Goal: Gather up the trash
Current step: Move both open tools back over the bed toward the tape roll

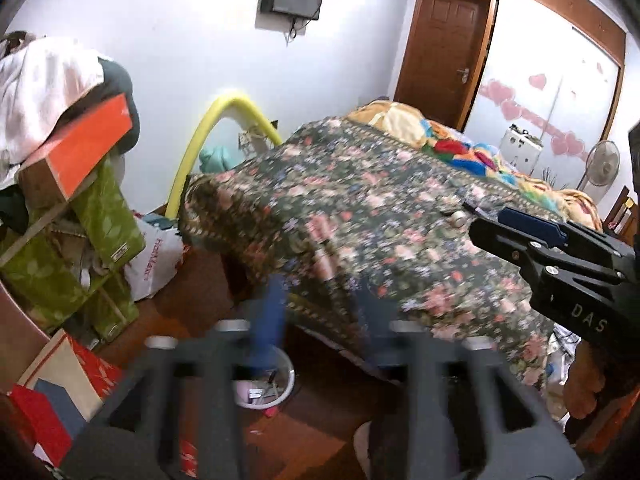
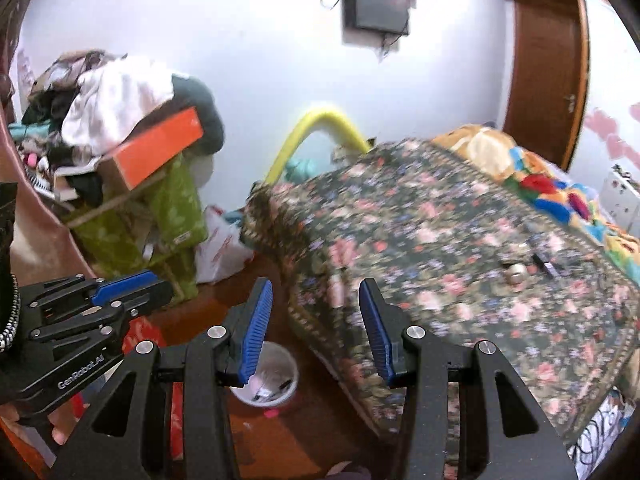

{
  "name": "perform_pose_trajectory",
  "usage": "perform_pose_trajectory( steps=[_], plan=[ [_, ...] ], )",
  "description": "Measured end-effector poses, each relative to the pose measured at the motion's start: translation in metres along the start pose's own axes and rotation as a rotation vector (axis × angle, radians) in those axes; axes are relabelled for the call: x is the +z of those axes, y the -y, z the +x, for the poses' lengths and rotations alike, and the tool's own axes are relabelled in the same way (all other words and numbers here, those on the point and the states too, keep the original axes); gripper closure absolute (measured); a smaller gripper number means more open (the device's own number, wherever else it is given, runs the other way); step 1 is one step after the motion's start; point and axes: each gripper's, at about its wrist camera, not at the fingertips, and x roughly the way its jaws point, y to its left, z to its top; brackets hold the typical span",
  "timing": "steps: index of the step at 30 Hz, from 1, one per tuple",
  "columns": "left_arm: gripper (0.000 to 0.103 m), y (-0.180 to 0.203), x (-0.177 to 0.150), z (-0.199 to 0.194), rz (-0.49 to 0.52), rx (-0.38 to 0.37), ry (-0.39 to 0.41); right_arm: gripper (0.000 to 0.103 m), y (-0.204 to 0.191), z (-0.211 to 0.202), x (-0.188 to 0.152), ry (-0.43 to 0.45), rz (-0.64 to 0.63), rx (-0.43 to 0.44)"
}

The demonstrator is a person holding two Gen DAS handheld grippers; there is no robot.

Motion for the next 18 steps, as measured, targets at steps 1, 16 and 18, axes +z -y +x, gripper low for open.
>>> perform_pose_trajectory(
  steps=[1, 16, 18],
  plan=[
    [0.028, 0.007, 0.003, -0.006, -0.008, -0.005, 0.029, 0.061, 0.004, -0.006, 0.0, 0.011, 0.005, -0.011],
    [0.011, 0.122, 0.038, -0.007, 0.084, -0.063, 0.176, 0.018, 0.107, -0.095, -0.009, 0.189, 0.094, -0.239],
    [0.01, 0.139, 0.043, 0.003, 0.102, -0.079, 0.174, 0.018, 0.123, -0.102, -0.01, 0.199, 0.113, -0.251]
  ],
)
